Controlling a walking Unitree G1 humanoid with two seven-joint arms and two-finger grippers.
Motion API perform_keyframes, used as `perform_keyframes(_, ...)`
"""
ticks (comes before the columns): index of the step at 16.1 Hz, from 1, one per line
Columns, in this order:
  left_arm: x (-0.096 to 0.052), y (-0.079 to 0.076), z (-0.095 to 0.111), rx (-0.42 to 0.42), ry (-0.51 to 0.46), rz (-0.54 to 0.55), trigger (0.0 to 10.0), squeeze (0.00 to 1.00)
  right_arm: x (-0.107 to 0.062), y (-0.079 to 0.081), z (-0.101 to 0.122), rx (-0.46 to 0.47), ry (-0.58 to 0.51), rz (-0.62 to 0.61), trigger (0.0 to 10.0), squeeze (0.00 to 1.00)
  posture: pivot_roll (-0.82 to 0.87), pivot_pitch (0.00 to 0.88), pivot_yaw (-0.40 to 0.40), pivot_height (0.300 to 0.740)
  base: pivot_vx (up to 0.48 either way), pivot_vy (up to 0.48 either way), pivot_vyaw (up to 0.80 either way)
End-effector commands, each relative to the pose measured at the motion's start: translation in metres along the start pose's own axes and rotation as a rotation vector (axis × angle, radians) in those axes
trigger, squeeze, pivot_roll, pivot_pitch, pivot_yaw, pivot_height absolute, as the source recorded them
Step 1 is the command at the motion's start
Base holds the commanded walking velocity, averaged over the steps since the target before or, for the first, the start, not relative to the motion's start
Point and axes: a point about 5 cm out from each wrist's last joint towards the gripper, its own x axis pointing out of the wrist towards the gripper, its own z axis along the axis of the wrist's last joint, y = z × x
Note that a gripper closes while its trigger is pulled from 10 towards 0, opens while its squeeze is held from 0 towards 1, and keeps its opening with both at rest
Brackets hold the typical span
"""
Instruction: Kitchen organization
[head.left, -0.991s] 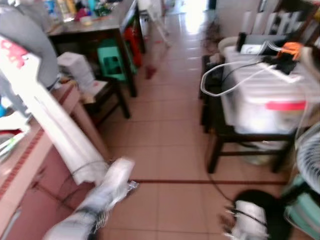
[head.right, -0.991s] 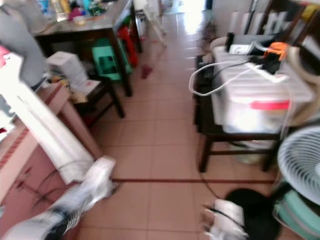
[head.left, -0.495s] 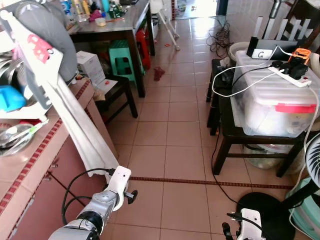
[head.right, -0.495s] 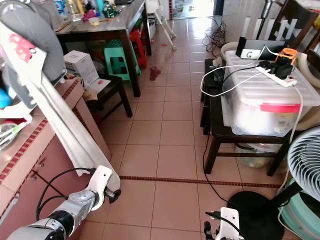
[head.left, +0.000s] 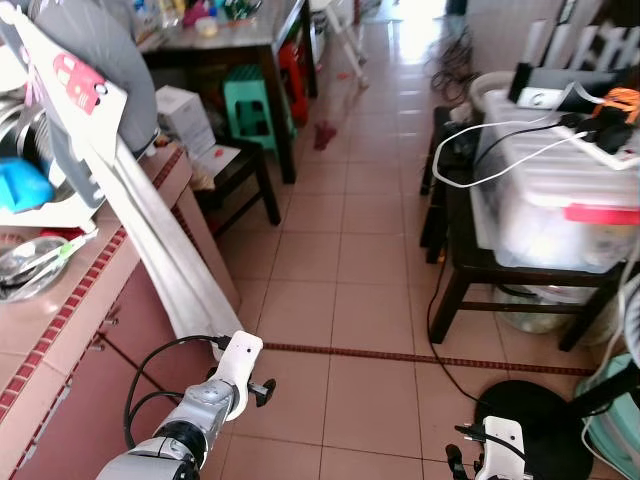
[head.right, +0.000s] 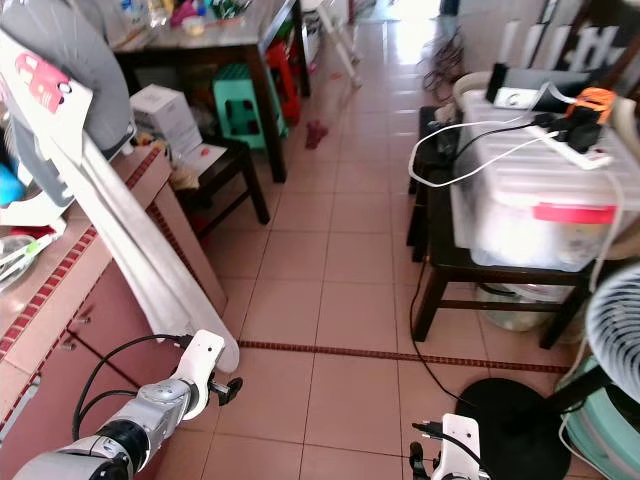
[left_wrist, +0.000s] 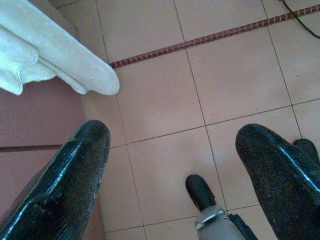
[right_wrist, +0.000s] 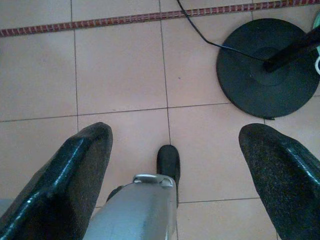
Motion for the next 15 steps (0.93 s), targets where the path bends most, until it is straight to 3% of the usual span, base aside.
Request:
perform_keyframes(1, -0.001, 0.006, 0.000, -0.001, 0.004, 0.025, 10.0, 0.00, 0.000, 0.003, 0.000, -0.010, 0.007, 0.009, 10.0, 0.00, 0.02, 0.000, 0.109, 0.740, 0.000, 0.000, 0.00)
perform_keyframes(8, -0.004, 0.012, -0.017, 0.000, 0.058, 0.041, 10.0, 0.00, 0.000, 0.004, -0.002, -0.003, 0.011, 0.007, 10.0, 0.00, 0.02, 0.000, 0.107, 0.740, 0.000, 0.000, 0.00)
perform_keyframes(15, -0.005, 0.013, -0.019, 0.009, 0.065, 0.043, 10.0, 0.00, -0.001, -0.001, -0.005, -0.010, 0.023, -0.006, 10.0, 0.00, 0.01, 0.000, 0.109, 0.740, 0.000, 0.000, 0.00)
